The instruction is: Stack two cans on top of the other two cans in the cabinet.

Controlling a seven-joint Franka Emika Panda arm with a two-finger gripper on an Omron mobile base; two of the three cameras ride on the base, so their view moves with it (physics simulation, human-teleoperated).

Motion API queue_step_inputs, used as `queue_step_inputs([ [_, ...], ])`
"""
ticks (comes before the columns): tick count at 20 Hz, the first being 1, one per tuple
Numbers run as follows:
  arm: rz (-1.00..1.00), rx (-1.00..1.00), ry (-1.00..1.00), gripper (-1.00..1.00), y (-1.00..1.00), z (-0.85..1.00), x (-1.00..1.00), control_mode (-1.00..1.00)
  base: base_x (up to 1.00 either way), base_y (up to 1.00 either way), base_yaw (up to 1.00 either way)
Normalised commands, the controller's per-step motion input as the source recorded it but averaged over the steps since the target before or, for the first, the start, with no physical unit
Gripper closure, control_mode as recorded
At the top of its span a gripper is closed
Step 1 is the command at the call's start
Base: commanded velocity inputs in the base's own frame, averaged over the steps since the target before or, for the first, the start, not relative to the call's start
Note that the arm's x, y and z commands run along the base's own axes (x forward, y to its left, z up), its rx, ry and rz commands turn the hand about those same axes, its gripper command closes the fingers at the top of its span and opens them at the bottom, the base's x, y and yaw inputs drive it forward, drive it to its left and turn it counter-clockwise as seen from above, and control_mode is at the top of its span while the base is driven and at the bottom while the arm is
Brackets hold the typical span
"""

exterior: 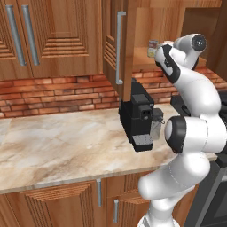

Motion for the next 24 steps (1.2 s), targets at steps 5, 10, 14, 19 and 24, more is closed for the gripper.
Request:
queue_step_inputs([
  [5, 0.02, 0.0, 0.0, -1.0, 0.0, -0.05, 0.17, -1.0, 0.0, 0.0, 0.0],
  [10, 0.02, 0.0, 0.0, -1.0, 0.0, -0.07, 0.14, -1.0, 0.0, 0.0, 0.0],
  [14, 0.02, 0.0, 0.0, -1.0, 0.0, -0.07, 0.11, -1.0, 0.0, 0.0, 0.0],
  [19, 0.02, 0.0, 0.0, -1.0, 0.0, -0.07, 0.1, -1.0, 0.0, 0.0, 0.0],
  [24, 0.02, 0.0, 0.0, -1.0, 0.0, -0.04, 0.08, -1.0, 0.0, 0.0, 0.0],
])
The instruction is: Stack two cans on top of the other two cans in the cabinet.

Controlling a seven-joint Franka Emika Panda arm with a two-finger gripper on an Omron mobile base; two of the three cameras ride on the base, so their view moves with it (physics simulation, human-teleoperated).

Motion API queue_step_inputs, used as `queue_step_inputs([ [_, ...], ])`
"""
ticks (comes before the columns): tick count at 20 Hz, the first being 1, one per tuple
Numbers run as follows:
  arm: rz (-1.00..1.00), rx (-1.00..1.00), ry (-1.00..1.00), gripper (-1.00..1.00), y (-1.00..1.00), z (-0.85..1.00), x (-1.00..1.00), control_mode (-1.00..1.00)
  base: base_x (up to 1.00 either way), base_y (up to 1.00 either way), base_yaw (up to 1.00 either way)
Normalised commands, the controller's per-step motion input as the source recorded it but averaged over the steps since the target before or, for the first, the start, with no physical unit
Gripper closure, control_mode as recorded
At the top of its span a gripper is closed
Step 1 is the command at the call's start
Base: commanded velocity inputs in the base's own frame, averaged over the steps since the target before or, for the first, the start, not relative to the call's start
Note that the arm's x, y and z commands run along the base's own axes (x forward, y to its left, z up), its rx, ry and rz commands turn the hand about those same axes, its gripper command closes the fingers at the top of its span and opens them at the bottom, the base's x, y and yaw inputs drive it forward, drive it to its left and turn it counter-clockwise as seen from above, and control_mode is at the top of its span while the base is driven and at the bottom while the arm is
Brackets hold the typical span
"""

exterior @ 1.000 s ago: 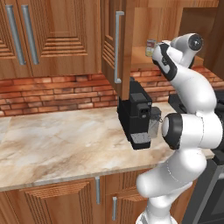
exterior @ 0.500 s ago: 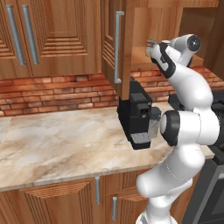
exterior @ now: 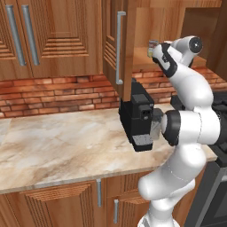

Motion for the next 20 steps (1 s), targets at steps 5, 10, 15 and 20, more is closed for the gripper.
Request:
queue_step_inputs([
  [5, 0.01, 0.0, 0.0, -1.0, -0.02, 0.0, 0.1, -1.0, 0.0, 0.0, 0.0],
  [10, 0.0, 0.0, 0.0, -1.0, -0.05, 0.0, 0.03, -1.0, 0.0, 0.0, 0.0],
  [15, 0.0, 0.0, 0.0, -1.0, -0.01, 0.0, 0.01, -1.0, 0.0, 0.0, 0.0],
  [20, 0.0, 0.0, -0.01, -1.0, 0.0, 0.0, 0.07, -1.0, 0.0, 0.0, 0.0],
])
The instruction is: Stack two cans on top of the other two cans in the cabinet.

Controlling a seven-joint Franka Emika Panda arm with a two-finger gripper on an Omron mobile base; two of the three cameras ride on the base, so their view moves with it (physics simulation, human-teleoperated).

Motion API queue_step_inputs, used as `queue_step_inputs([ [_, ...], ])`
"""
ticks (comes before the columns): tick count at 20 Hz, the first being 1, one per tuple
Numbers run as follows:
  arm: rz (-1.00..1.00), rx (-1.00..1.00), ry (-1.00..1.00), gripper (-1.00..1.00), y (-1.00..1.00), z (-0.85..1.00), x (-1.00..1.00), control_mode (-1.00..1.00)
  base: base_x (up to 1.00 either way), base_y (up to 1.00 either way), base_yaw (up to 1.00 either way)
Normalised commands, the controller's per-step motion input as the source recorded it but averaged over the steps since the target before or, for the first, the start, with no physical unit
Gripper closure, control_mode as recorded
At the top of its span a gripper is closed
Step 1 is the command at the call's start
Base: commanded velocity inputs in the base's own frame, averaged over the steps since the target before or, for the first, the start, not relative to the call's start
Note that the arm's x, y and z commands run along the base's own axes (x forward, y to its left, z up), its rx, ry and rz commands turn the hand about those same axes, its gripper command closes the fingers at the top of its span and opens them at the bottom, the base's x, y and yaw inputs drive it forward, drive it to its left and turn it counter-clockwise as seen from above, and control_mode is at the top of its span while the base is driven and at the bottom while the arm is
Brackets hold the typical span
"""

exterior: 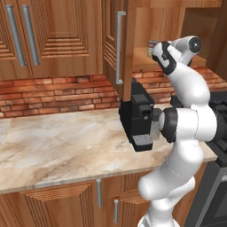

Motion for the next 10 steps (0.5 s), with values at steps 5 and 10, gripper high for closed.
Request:
queue_step_inputs([
  [5, 0.0, 0.0, -0.03, -1.0, 0.0, 0.0, 0.05, -1.0, 0.0, 0.0, 0.0],
  [10, 0.0, 0.0, -0.04, -1.0, -0.02, 0.0, 0.02, -1.0, 0.0, 0.0, 0.0],
])
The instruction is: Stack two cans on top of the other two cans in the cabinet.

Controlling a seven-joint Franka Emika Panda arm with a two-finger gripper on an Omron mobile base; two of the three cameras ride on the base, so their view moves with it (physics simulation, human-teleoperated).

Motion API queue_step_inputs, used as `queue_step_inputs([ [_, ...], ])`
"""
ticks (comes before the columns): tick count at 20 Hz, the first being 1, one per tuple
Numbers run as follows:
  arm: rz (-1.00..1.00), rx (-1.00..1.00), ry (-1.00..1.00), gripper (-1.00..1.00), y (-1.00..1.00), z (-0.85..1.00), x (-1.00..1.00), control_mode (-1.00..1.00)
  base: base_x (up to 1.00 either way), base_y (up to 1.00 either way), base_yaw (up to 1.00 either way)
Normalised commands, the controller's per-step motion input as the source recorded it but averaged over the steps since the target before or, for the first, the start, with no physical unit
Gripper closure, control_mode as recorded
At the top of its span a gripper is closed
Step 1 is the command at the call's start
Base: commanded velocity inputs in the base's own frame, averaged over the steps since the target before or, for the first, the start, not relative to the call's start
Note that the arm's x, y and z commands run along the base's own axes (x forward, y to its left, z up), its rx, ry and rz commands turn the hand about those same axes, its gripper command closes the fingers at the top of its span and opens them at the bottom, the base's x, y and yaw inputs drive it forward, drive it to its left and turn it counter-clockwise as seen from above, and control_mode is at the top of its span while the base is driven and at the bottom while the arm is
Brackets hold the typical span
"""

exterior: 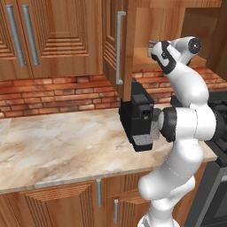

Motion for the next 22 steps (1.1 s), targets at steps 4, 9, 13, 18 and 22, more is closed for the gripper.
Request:
queue_step_inputs([
  [4, 0.0, 0.0, -0.03, -1.0, -0.04, 0.0, 0.06, -1.0, 0.0, 0.0, 0.0],
  [9, 0.0, 0.0, -0.02, -1.0, -0.05, 0.0, 0.08, -1.0, 0.0, 0.0, 0.0],
  [13, 0.0, 0.0, -0.01, -1.0, -0.03, 0.0, 0.05, -1.0, 0.0, 0.0, 0.0],
  [18, 0.0, 0.0, 0.0, -1.0, -0.01, 0.0, 0.0, -1.0, 0.0, 0.0, 0.0],
  [22, 0.0, 0.0, 0.0, -1.0, 0.01, 0.0, 0.0, -1.0, 0.0, 0.0, 0.0],
])
